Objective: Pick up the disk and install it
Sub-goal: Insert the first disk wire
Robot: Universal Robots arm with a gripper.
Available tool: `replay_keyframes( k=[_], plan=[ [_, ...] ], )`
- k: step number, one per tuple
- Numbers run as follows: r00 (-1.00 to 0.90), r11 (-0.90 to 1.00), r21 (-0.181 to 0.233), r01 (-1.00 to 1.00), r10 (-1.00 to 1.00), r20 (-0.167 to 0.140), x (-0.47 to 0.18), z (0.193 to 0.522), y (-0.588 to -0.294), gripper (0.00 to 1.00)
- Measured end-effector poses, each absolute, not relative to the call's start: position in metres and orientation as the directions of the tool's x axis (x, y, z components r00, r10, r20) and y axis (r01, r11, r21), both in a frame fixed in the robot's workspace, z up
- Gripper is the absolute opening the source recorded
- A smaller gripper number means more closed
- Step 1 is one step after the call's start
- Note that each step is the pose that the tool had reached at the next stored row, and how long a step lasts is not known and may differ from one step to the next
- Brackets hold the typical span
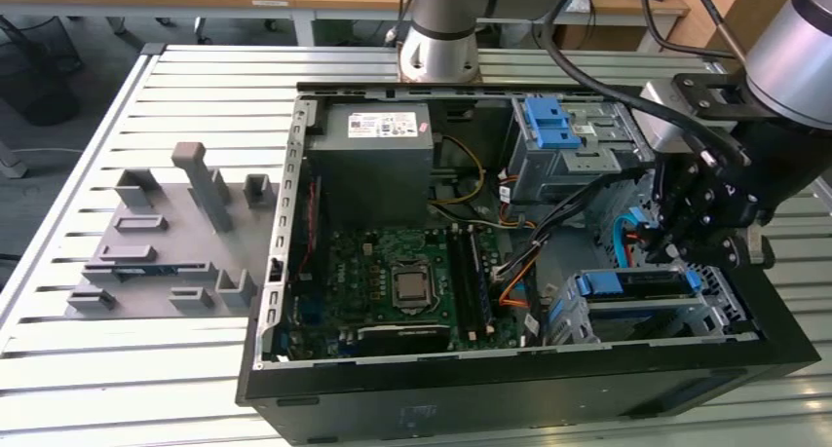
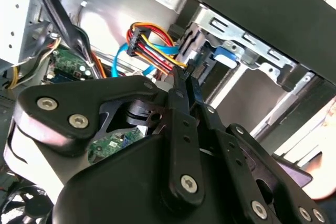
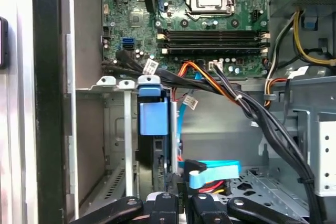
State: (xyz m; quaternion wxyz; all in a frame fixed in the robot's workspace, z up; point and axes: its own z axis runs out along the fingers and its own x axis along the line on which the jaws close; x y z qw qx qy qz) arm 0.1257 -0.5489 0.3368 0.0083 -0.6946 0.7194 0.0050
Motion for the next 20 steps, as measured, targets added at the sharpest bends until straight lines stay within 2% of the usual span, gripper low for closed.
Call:
replay_keyframes(
  k=[20],
  plan=[
    [-0.035, 0.035, -0.005, -0.999, -0.999, -0.021, 0.1255, 0.3358, -0.5538, 0.17]
  ],
)
